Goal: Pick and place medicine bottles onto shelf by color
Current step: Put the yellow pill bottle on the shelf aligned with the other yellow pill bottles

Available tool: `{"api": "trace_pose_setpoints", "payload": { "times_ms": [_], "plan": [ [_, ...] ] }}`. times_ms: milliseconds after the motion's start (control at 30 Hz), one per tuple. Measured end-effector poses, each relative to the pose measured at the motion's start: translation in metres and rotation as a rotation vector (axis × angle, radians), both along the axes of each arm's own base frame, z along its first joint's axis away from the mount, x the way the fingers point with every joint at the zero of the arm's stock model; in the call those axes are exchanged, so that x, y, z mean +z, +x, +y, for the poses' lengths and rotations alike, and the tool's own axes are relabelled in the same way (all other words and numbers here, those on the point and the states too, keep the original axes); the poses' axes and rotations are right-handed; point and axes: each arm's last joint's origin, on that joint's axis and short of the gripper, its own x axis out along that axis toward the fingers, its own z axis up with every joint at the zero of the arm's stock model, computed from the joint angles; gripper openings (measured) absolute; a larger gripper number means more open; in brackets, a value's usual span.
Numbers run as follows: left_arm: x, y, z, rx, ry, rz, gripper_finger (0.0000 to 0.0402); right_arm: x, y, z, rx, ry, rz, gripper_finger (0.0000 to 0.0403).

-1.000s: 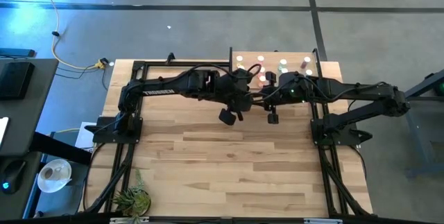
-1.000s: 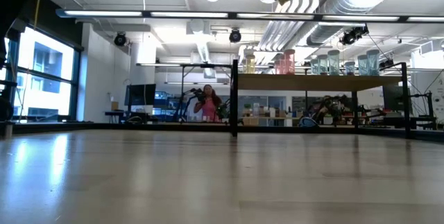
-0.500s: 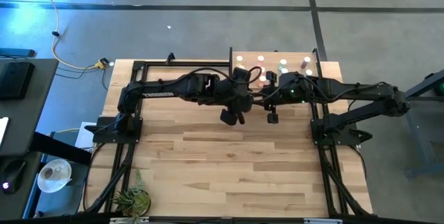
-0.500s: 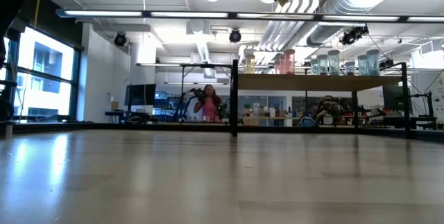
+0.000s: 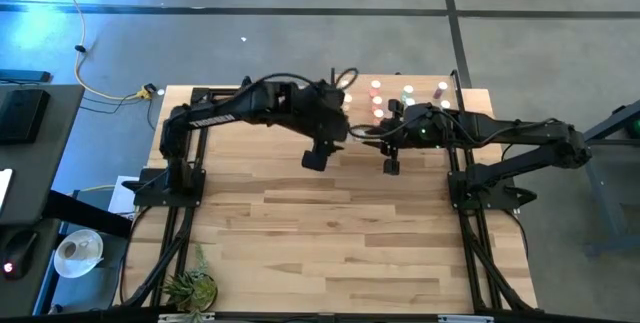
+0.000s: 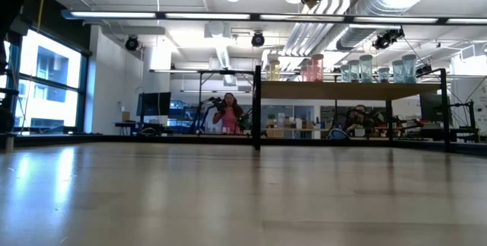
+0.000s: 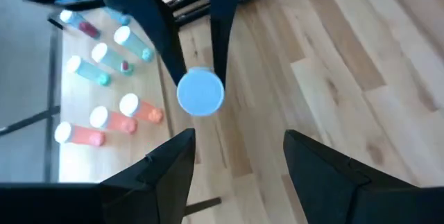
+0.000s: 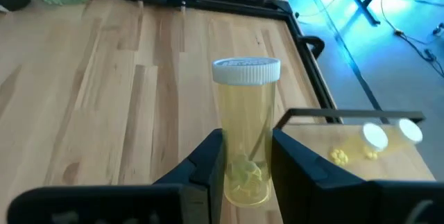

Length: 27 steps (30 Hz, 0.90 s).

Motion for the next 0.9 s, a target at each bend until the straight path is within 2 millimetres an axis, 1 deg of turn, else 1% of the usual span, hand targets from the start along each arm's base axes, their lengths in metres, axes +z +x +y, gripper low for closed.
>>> {"api": "trace_pose_setpoints", "payload": {
  "times_ms": [133, 300, 500, 633, 733, 833, 900],
  "plan": [
    [-0.002, -0.006, 0.006, -0.008, -0.036, -0.003, 0.0209, 0.002, -0.005, 0.000, -0.009, 0.000, -0.001, 0.0083],
    [-0.024, -0.001, 0.013, 0.006, -0.059, 0.054, 0.0209, 0.009, -0.014, 0.001, -0.009, -0.001, -0.023, 0.0083],
    [-0.049, 0.008, 0.017, -0.011, -0.064, 0.051, 0.0208, 0.018, -0.029, 0.002, -0.015, -0.008, -0.064, 0.0083],
    [-0.054, 0.000, 0.024, -0.013, -0.119, 0.017, 0.0208, 0.025, -0.042, 0.003, -0.018, -0.011, -0.090, 0.0083],
    [-0.060, -0.011, 0.028, -0.004, -0.145, -0.031, 0.0208, 0.029, -0.051, 0.003, -0.021, -0.007, -0.108, 0.0083],
    [-0.064, -0.028, 0.029, 0.025, -0.149, -0.098, 0.0208, 0.029, -0.057, 0.004, -0.036, 0.021, -0.101, 0.0083],
    [-0.070, -0.039, 0.027, 0.039, -0.152, -0.137, 0.0208, 0.026, -0.061, 0.004, -0.056, 0.048, -0.062, 0.0083]
  ]
}}
